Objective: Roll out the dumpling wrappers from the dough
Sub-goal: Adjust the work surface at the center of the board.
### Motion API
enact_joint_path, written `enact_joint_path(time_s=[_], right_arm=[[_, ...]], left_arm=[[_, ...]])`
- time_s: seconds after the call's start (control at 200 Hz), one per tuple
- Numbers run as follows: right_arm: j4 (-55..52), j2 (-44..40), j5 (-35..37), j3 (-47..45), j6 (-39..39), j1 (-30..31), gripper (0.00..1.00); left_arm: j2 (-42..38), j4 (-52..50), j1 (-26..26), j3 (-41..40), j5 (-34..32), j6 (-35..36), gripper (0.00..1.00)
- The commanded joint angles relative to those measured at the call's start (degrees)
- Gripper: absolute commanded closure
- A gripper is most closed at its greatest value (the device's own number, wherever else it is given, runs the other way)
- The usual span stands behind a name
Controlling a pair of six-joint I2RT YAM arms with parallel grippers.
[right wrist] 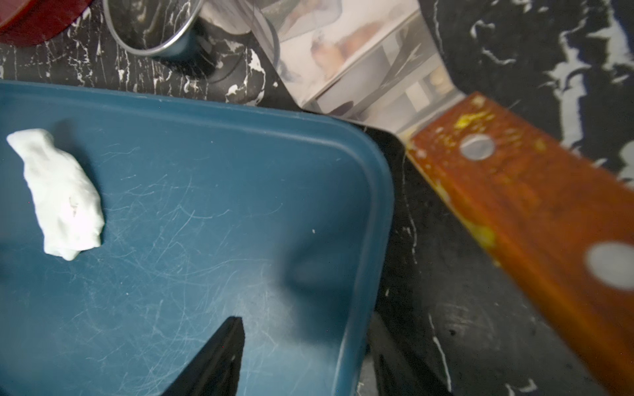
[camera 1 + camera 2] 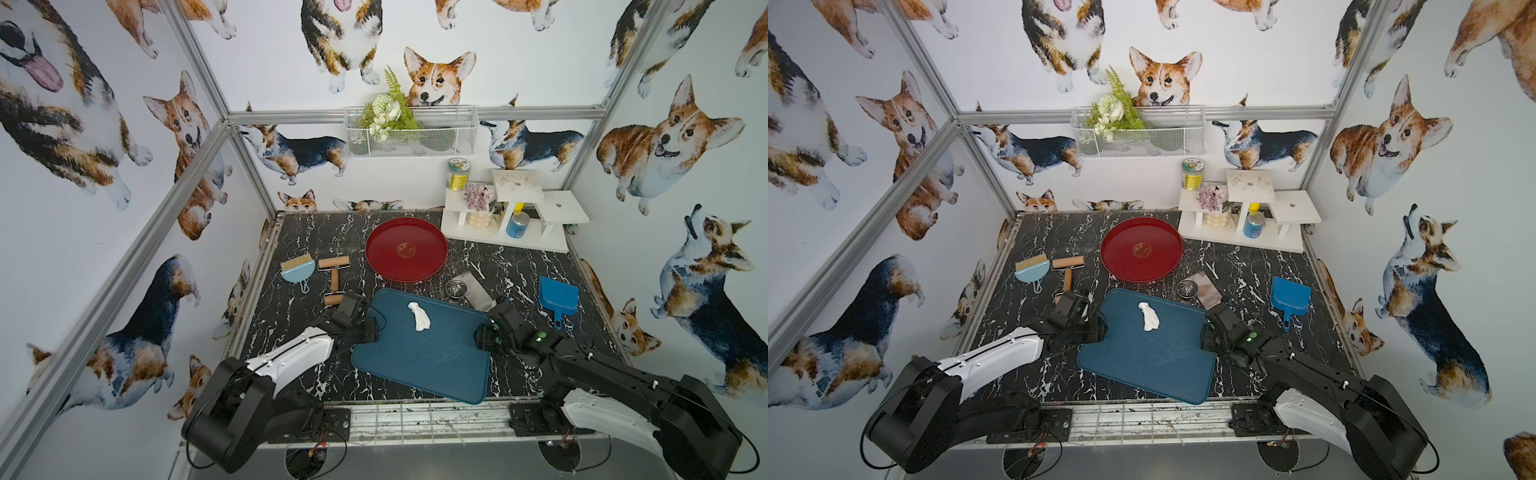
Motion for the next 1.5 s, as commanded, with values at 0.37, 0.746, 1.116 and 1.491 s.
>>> enact_joint_path(time_s=[0.37,0.746,1.116,1.491], right_arm=[[-0.93,0.96,2.34,0.08,-0.75,-0.43,0.45],[5.03,5.45,1.73,1.77,-2.36,-0.72,0.61],[14.21,14.1,-3.6,5.19,-8.43,-7.09,0.7],[14.25,19.58,-2.92,10.4,-11.81,-8.14,0.57]], left_arm=[[1.44,2.59,-0.46,-0.61,0.81,-0.19,0.47],[1.2,3.03,-0.57,-1.13,0.1,-0.57,0.57],[1.04,3.43,-0.57,-1.31,-0.81,-1.57,0.61],[-5.24,1.17,-0.57,-3.77,-1.69,-3.58,0.41]])
